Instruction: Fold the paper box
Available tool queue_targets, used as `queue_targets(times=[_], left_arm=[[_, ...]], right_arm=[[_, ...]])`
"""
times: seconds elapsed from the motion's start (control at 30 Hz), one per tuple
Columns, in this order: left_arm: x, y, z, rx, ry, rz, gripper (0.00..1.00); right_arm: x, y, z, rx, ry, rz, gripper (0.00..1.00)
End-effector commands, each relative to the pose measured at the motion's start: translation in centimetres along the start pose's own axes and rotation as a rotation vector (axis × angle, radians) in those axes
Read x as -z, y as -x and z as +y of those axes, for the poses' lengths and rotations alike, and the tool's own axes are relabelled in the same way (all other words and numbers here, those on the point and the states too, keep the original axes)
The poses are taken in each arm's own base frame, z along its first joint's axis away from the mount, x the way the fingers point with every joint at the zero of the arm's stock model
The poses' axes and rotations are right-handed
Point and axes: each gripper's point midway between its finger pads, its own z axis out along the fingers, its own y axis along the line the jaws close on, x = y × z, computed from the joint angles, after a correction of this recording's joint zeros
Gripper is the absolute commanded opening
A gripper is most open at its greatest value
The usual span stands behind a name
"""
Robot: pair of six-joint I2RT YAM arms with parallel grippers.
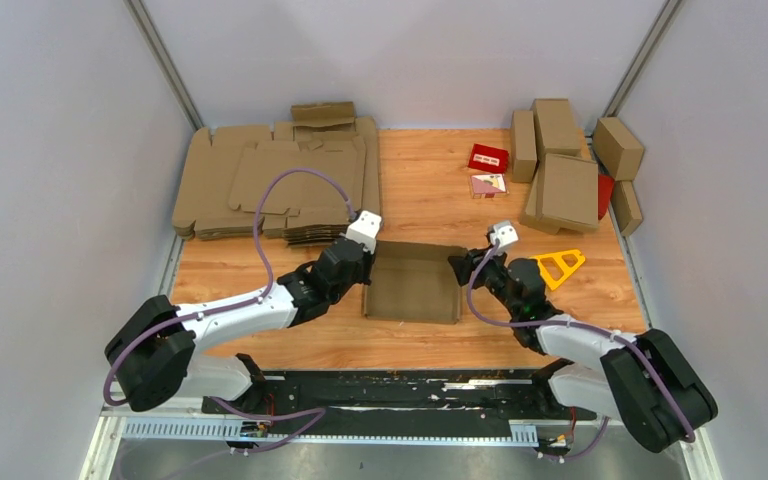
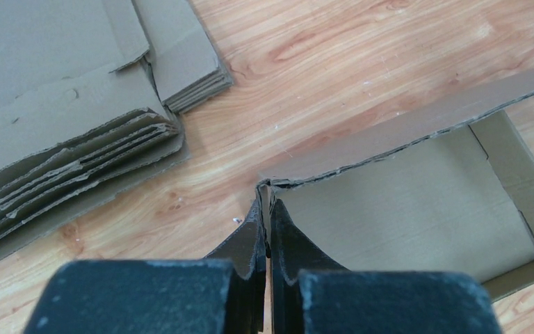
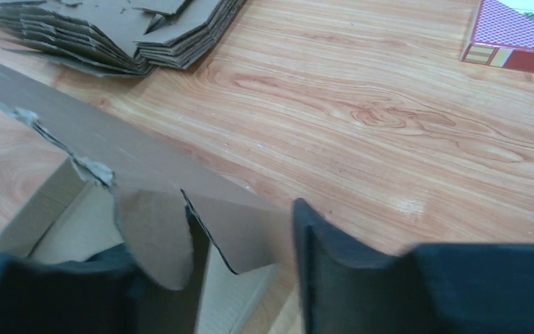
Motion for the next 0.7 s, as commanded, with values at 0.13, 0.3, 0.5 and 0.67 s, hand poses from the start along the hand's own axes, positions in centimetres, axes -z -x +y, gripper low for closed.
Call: queue_targets(times=[0.13, 0.3, 0.5, 0.67], left_arm=[[-0.2, 1.2, -0.9, 0.046, -0.029, -0.007, 0.00], [-0.6, 0.9, -1.1, 0.086, -0.029, -0.004, 0.00], [-0.6, 1.0, -1.2, 0.103, -0.031, -0.005, 0.00], [-0.6, 0.4, -1.2, 0.112, -0.032, -0.004, 0.00]], right_arm=[[-1.2, 4.4, 1.1, -0.123, -0.005, -0.064, 0.20], [-2.0, 4.5, 2.1, -0.246, -0.035, -0.002, 0.17], [-2.6, 3.5, 2.0, -0.308, -0.107, 0.054, 0.15], [-2.4, 1.5, 2.4, -0.321, -0.115, 0.087, 0.17]])
